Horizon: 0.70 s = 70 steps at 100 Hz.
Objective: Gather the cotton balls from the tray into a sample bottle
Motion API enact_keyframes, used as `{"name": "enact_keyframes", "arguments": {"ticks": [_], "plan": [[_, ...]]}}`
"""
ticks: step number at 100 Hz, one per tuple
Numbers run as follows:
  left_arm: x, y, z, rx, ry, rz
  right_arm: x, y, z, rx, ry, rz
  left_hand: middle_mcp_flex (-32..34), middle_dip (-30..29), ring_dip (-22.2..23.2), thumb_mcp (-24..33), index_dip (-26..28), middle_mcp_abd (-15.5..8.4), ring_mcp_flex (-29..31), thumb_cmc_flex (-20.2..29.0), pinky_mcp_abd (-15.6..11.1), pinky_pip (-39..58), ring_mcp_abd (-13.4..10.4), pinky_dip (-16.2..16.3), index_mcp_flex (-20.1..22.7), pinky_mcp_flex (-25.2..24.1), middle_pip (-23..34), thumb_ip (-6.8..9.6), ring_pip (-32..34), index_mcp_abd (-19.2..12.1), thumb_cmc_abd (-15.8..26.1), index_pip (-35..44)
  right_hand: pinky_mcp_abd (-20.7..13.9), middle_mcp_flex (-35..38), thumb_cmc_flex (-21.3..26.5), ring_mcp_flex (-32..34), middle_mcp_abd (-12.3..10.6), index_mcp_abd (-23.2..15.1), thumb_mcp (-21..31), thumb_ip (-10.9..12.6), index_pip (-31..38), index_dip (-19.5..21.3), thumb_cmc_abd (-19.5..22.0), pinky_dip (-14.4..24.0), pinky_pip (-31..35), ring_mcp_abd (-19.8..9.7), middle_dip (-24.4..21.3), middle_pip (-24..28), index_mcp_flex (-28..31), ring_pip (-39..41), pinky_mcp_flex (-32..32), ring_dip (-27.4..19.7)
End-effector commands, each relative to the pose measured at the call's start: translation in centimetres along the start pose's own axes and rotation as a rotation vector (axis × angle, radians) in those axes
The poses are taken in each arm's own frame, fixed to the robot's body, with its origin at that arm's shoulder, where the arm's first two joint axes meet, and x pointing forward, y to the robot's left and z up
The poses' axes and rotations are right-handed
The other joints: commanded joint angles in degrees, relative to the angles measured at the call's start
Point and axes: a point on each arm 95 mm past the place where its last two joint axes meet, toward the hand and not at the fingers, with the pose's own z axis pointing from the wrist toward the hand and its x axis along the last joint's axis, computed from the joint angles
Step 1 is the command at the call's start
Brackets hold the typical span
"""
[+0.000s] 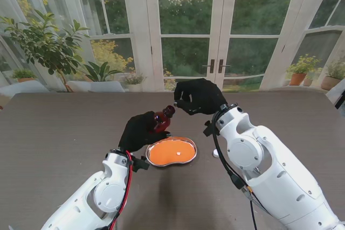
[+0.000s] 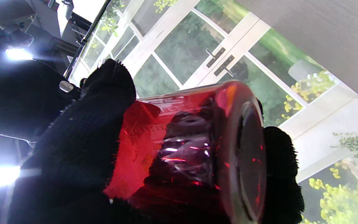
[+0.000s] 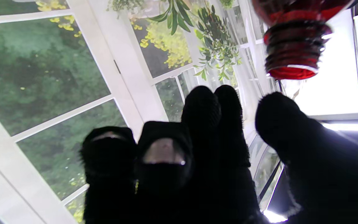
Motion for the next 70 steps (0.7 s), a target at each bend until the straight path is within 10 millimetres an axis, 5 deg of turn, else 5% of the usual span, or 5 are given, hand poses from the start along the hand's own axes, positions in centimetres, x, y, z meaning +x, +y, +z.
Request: {"name": "enact_keyframes", "arguments": {"ticks": [1,24,51,70], "plan": [[0.2,-0.2,0.0,-0.020,-0.001,0.004,0.0,0.1,0.3,-0.004,-0.008,-0.003,3.4,-0.2,-0.1,18.5,0.9,-8.1,1.6,11.4,-2.8,-1.0,-1.2,-0.7,9.7,-0.4,0.3,1.34,0.2,-17.3,10.7,9.7,1.0,-0.6,-1.4,2.1,1.3,0.8,-0.7,2.3,-1.4,0.2,1.3,1.0,2.3,0.2,-0.8,-0.4,-2.2,-0.3,-0.1,-0.8],[0.4,-1.9,-0.1,-0.047,-0.008,0.041,-1.2,-0.6,0.8,0.019,-0.058,-0.090,3.3,-0.1,-0.1,17.8,0.8,-7.6,1.5,11.6,-2.7,-1.0,-1.0,-0.7,9.5,-0.5,0.4,1.37,0.2,-16.8,10.9,9.4,1.0,-1.8,-2.0,2.1,1.3,0.9,-1.3,3.1,-3.7,1.4,-0.7,0.9,1.9,0.3,-1.6,-0.6,-2.4,-2.1,-0.6,-1.6],[0.5,-3.6,-0.5,-0.071,-0.005,0.089,-2.5,-4.1,1.0,0.095,-0.044,-0.170,3.3,-0.1,-0.1,17.1,0.6,-7.5,1.6,11.9,-2.8,-0.9,-1.0,-0.7,9.4,-0.6,0.6,1.46,0.3,-16.5,11.0,9.3,0.8,-1.8,-1.0,2.1,0.0,-0.9,0.9,1.9,-4.4,4.2,-12.8,0.5,1.7,-1.1,0.5,1.9,1.1,-2.1,-0.2,-1.5],[0.3,-3.7,-1.1,-0.076,-0.007,0.095,-3.1,-6.0,0.9,0.135,-0.032,-0.199,3.4,0.0,-0.1,16.9,0.5,-7.1,1.6,12.1,-2.6,-0.9,-0.7,-0.7,9.4,-0.5,0.8,1.51,0.4,-16.0,10.9,9.2,0.9,-1.5,-1.6,2.2,-0.3,-1.6,1.9,1.7,-4.5,4.6,-16.4,0.4,1.8,-1.6,1.3,2.4,2.8,-1.7,0.1,-1.3]]}}
